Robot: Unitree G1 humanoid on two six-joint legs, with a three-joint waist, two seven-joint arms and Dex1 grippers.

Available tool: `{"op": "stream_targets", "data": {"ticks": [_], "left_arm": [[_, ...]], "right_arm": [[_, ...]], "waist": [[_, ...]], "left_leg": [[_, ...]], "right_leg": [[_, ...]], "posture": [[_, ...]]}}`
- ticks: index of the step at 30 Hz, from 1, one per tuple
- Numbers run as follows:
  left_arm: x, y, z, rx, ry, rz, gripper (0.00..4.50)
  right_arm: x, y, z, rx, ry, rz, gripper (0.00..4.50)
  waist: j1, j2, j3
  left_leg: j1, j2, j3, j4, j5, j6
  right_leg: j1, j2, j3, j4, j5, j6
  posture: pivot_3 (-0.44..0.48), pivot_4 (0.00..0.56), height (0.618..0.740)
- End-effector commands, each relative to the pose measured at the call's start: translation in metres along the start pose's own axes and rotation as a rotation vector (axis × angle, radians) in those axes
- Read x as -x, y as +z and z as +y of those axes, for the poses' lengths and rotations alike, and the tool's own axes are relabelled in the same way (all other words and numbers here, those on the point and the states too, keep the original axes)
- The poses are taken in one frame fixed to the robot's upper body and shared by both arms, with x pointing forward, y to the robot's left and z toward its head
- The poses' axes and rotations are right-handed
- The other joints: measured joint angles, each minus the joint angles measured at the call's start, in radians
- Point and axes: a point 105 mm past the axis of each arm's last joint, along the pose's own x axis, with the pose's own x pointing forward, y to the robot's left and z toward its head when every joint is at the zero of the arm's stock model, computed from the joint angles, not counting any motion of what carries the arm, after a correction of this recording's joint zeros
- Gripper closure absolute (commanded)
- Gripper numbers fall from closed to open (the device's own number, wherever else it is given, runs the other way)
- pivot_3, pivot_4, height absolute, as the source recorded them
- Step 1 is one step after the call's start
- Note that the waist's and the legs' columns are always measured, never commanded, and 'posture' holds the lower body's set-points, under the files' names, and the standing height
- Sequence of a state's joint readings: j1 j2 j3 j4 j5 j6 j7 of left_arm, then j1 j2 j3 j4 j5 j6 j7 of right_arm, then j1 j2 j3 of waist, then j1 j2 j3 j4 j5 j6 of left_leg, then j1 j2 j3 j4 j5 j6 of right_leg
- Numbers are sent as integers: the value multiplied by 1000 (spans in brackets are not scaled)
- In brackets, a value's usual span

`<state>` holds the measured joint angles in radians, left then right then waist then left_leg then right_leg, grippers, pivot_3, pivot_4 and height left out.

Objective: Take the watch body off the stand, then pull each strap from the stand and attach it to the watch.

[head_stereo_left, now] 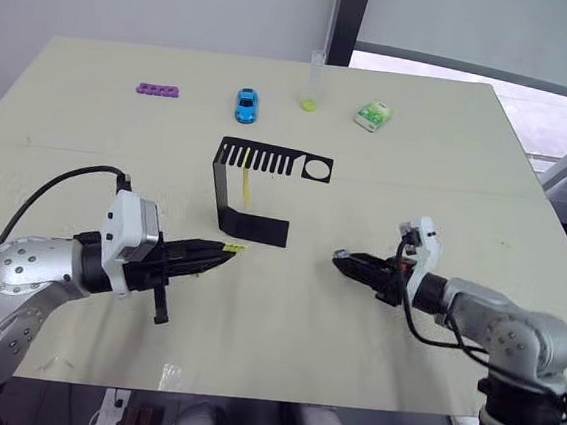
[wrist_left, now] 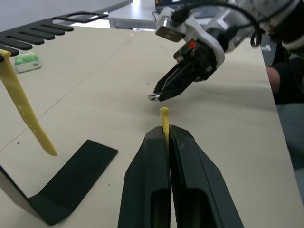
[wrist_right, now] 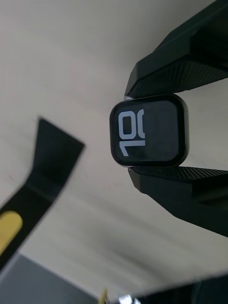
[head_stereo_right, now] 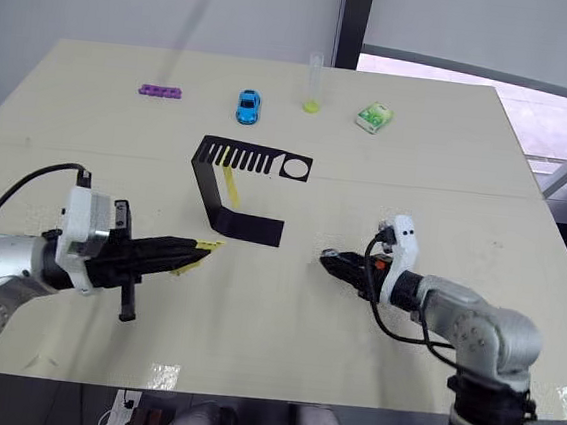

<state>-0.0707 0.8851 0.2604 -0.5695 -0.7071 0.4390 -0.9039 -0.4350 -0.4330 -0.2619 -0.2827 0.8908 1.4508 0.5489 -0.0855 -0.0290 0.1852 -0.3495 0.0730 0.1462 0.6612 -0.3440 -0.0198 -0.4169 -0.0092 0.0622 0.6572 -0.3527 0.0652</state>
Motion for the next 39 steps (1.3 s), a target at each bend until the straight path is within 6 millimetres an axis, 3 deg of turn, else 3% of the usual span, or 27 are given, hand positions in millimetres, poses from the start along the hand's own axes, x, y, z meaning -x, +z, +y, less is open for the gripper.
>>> {"op": "stream_targets", "data": {"ticks": [1,11,22,39], "left_arm": [[7,5,-1,-67,-20,12,4500],[0,6,-13,-112,-138,56,4500],[-20,3,-13,-225,-246,118,4500],[-41,-14,-6,-353,-263,237,4500]], "right_arm": [[0,-3,12,-92,111,64,2878],[-20,-12,43,-211,366,156,2878],[-37,-13,51,-220,397,187,2878],[-43,-19,53,-205,362,218,2878]], "waist": [[0,0,0],[-3,0,0],[-3,0,0],[-1,0,0]], "left_leg": [[-3,0,0,1,0,0],[-10,0,1,3,0,1],[-10,0,1,4,1,1],[-10,0,1,5,1,1]], "right_leg": [[-2,0,0,0,0,0],[-11,0,0,3,0,0],[-11,0,0,5,0,1],[-11,0,0,7,0,1]], "posture": [[0,150,740],[0,150,740],[0,150,740],[0,150,740]]}}
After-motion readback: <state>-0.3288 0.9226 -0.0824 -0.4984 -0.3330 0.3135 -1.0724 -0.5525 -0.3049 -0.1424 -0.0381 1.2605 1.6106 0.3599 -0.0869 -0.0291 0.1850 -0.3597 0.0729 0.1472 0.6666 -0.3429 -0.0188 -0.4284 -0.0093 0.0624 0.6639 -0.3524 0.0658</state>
